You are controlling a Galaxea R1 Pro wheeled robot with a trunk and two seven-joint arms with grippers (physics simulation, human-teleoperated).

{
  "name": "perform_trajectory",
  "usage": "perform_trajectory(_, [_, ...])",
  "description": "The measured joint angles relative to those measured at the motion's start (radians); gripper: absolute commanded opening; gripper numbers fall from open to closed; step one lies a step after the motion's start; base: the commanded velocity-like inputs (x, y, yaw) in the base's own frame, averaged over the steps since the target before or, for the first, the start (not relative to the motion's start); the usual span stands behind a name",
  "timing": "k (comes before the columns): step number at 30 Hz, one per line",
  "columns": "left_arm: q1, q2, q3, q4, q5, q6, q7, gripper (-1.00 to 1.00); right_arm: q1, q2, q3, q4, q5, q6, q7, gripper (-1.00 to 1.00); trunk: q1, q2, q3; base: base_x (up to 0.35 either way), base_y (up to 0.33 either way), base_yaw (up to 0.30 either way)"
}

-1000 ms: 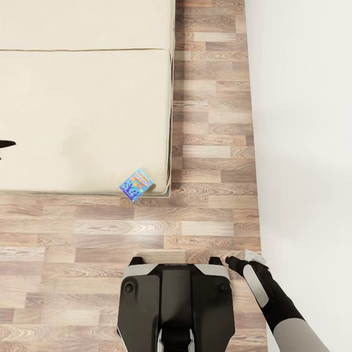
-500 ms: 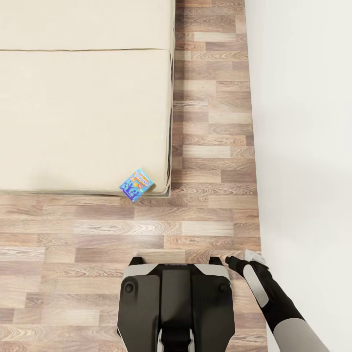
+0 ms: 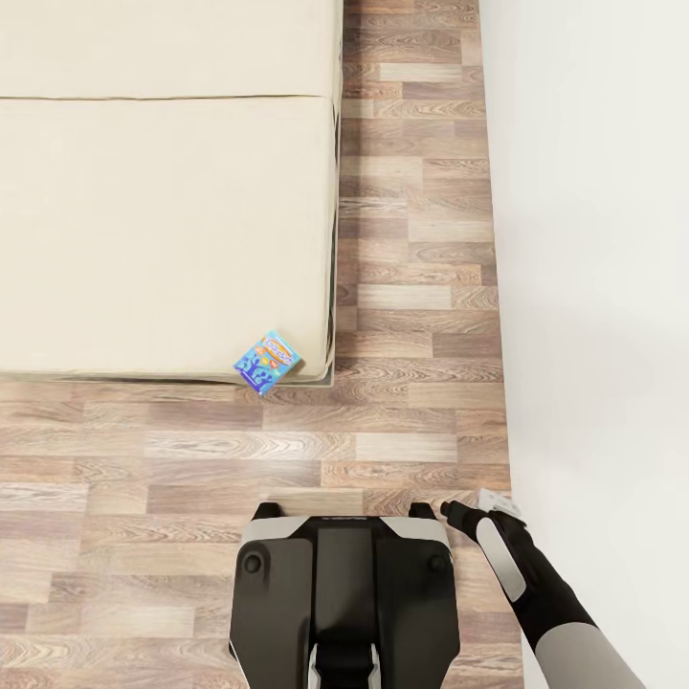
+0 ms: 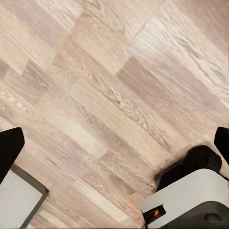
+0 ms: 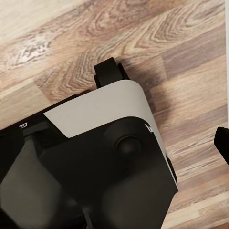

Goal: Put all the toys in the child's room - the three board games (two on the bed and one on the table), the two jigsaw puzzles on the table, and the tennis ball on the table - inside the toy box on the table in the child's room.

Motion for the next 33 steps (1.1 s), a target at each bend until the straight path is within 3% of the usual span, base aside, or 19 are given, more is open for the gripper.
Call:
perform_trajectory(2, [0.0, -0.03, 0.001, 0.039, -0.053, -0.068, -0.006, 1.0, 0.0, 0.0, 0.0, 0.0, 0.0, 0.0, 0.0, 1.0, 0.0, 0.0, 0.0, 0.0, 0.0, 0.0])
perform_trajectory(5, [0.012, -0.121, 0.001, 0.074, -0.149, -0.19, -0.007, 1.0, 0.0, 0.0, 0.0, 0.0, 0.003, 0.0, 0.0, 1.0, 0.0, 0.0, 0.0, 0.0, 0.0, 0.0])
perform_trajectory(7, [0.023, -0.152, 0.0, 0.079, -0.173, -0.222, -0.005, 1.0, 0.0, 0.0, 0.0, 0.0, 0.003, 0.0, 0.0, 1.0, 0.0, 0.0, 0.0, 0.0, 0.0, 0.0])
perform_trajectory(13, [0.06, -0.322, -0.006, 0.078, -0.22, -0.345, 0.005, 1.0, -0.001, 0.001, 0.0, -0.001, 0.002, -0.001, 0.0, 1.0, 0.0, 0.0, 0.0, 0.0, 0.0, 0.0])
perform_trajectory(15, [0.076, -0.35, -0.008, 0.077, -0.23, -0.407, 0.007, 1.0, -0.001, 0.001, 0.0, -0.002, 0.003, -0.001, 0.0, 1.0, 0.0, 0.0, 0.0, 0.0, 0.0, 0.0])
perform_trajectory(19, [0.104, -0.375, -0.005, 0.076, -0.238, -0.549, 0.009, 1.0, -0.001, 0.002, 0.0, -0.002, 0.004, -0.002, 0.0, 1.0, 0.0, 0.0, 0.0, 0.0, 0.0, 0.0])
perform_trajectory(23, [0.131, -0.418, -0.001, 0.076, -0.239, -0.68, 0.008, 1.0, -0.001, 0.002, 0.0, -0.003, 0.004, -0.003, 0.0, 1.0, 0.0, 0.0, 0.0, 0.0, 0.0, 0.0])
perform_trajectory(27, [0.176, -0.45, -0.001, 0.072, -0.239, -0.748, 0.012, 1.0, -0.001, 0.002, 0.0, -0.003, 0.004, -0.003, 0.0, 1.0, 0.0, 0.0, 0.0, 0.0, 0.0, 0.0])
perform_trajectory(33, [0.209, -0.462, 0.001, 0.058, -0.236, -0.826, 0.012, 1.0, -0.001, 0.002, 0.001, -0.004, 0.004, -0.004, 0.0, 1.0, 0.0, 0.0, 0.0, 0.0, 0.0, 0.0])
